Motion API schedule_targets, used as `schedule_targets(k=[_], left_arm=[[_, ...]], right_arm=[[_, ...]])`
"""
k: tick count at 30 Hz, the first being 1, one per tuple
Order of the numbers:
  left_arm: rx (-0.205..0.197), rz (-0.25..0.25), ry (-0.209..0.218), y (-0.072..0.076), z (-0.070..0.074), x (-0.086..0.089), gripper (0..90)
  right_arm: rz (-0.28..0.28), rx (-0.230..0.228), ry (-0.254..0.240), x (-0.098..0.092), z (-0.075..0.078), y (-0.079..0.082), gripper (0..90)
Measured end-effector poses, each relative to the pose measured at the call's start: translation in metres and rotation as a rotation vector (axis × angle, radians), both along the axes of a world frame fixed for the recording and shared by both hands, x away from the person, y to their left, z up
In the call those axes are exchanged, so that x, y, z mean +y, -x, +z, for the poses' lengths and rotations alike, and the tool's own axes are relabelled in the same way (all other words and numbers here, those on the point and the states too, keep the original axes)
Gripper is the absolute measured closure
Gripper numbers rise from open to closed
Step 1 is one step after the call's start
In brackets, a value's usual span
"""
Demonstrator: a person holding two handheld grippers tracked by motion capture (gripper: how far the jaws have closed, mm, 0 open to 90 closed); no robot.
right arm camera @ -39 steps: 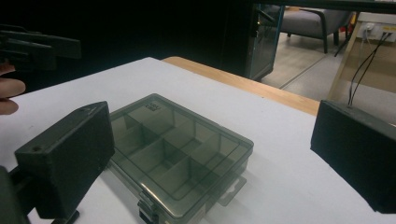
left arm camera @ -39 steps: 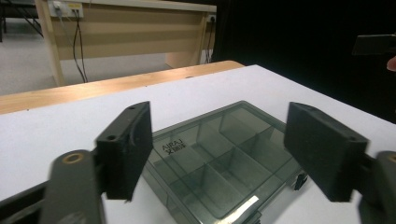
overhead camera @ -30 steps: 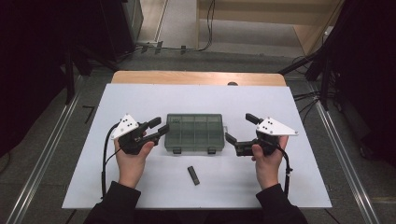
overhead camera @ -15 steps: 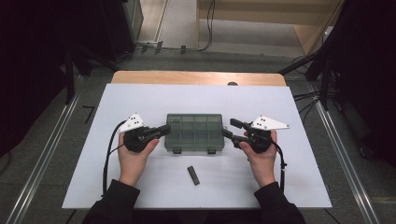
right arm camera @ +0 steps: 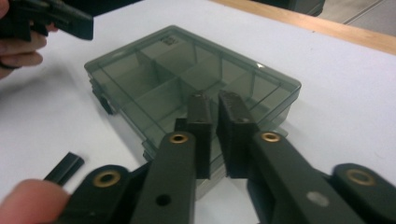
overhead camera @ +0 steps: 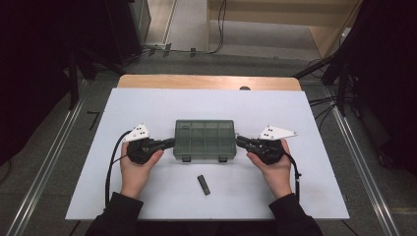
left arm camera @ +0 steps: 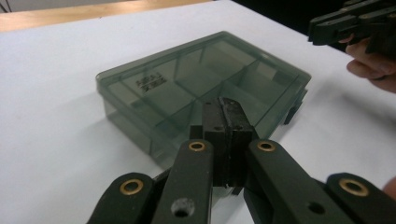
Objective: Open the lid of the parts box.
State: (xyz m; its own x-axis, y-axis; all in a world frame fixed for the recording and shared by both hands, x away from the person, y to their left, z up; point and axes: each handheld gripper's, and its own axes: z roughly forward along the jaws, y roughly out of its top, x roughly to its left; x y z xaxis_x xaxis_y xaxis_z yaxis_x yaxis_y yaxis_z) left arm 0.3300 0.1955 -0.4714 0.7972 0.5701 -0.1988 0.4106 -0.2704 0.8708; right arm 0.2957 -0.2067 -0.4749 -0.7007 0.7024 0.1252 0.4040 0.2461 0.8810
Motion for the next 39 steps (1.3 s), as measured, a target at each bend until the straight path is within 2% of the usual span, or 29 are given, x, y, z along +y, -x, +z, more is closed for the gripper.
schedule_targets(k=[2, 3, 7, 8, 12, 15, 18, 21, 23, 27, 30, 33, 36, 39], left_arm=[[0.014, -0.001, -0.003, -0.002, -0.001, 0.005, 90.0], [0.016, -0.001, -0.017, -0.003, -0.002, 0.006, 90.0], [0.050, -0.017, -0.049, -0.005, -0.008, 0.009, 90.0], [0.066, -0.026, -0.054, -0.006, -0.010, 0.010, 90.0], [0.080, -0.036, -0.066, -0.007, -0.012, 0.013, 90.0], [0.114, -0.058, -0.079, -0.007, -0.017, 0.015, 90.0], [0.123, -0.072, -0.085, -0.007, -0.018, 0.013, 90.0], [0.128, -0.088, -0.093, -0.006, -0.019, 0.010, 90.0], [0.133, -0.097, -0.095, -0.006, -0.020, 0.009, 90.0], [0.137, -0.103, -0.098, -0.007, -0.022, 0.009, 90.0], [0.145, -0.109, -0.095, -0.007, -0.022, 0.009, 90.0], [0.151, -0.116, -0.098, -0.007, -0.023, 0.010, 90.0], [0.151, -0.118, -0.116, -0.007, -0.024, 0.009, 90.0], [0.152, -0.121, -0.114, -0.008, -0.024, 0.009, 90.0]], right_arm=[[0.004, 0.010, 0.029, 0.000, -0.002, 0.000, 85.2], [0.005, 0.016, 0.037, 0.000, -0.003, 0.000, 85.6], [-0.003, 0.043, 0.041, -0.003, -0.007, -0.001, 87.3], [0.019, 0.051, 0.057, -0.003, -0.010, -0.001, 87.4], [0.028, 0.059, 0.088, -0.002, -0.012, 0.000, 87.5], [0.040, 0.064, 0.127, 0.000, -0.015, 0.001, 87.6], [0.049, 0.072, 0.133, 0.000, -0.017, 0.001, 87.6], [0.048, 0.076, 0.163, -0.003, -0.020, 0.002, 87.7], [0.051, 0.086, 0.158, -0.004, -0.022, 0.002, 87.7], [0.072, 0.110, 0.174, -0.005, -0.026, 0.001, 87.8], [0.096, 0.110, 0.199, -0.001, -0.027, 0.001, 87.8], [0.101, 0.117, 0.223, 0.001, -0.029, 0.001, 87.8], [0.107, 0.121, 0.226, 0.001, -0.030, 0.000, 87.8], [0.107, 0.122, 0.238, 0.002, -0.030, 0.001, 87.8]])
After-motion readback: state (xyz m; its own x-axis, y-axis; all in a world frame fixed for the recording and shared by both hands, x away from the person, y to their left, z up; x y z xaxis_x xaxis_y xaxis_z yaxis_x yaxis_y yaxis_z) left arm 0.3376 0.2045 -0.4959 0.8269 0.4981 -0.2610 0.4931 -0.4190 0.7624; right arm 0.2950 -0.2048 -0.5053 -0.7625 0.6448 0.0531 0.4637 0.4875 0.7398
